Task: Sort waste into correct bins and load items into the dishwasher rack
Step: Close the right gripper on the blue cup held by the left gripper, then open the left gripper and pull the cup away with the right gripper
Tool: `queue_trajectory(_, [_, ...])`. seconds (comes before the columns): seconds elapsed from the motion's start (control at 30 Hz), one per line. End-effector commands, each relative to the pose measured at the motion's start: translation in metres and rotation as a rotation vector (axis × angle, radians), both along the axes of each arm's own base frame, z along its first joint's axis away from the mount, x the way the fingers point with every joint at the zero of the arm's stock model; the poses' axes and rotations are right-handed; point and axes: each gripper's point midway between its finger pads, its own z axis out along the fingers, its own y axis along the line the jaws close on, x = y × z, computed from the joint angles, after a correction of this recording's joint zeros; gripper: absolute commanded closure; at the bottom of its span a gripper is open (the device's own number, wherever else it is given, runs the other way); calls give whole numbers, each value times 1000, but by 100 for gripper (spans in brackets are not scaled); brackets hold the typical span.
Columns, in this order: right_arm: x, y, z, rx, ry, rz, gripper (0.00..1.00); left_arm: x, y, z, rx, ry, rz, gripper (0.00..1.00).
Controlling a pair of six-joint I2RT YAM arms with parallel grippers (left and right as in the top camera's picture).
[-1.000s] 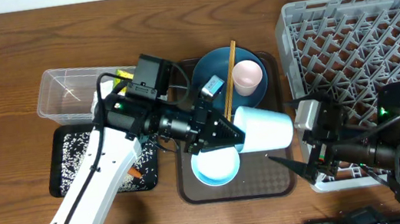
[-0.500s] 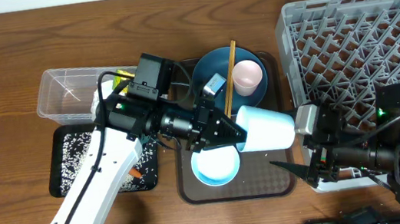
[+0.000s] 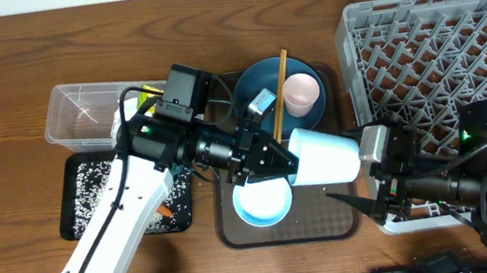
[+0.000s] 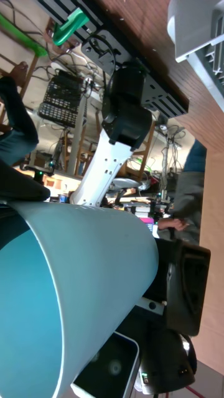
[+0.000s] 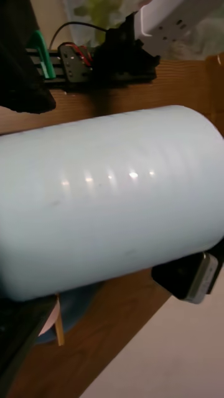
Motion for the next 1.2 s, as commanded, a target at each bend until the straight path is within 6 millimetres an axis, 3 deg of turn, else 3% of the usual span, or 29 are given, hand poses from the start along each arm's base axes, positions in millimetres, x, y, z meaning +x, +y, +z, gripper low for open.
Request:
queue_trajectory(0.0, [-2,6,7,19,-11,40,12,-4,0,3,-17,16,-14,94])
queue_trajectory(0.2, [0,12,2,37,44,81,20,-4,0,3,-16,16,-14,94])
queue_trajectory(0.47, [0,15,7,65,45,98,53,-2,0,0,2,7,-3,94])
queue_trajectory(0.6, [-1,15,8,82,84,78,53,-1,0,-2,14,1,4,94])
queue_trajectory(0.83, [-7,13,14,92,63,76,31,-2,0,-3,17,9,4,94])
queue_trajectory(1.07, [-18,17,21,128,60,129,30,-4,1,-4,21,16,2,94])
queue_trajectory(1.17, [-18,17,21,127,61,129,36,-4,1,-4,21,16,2,93])
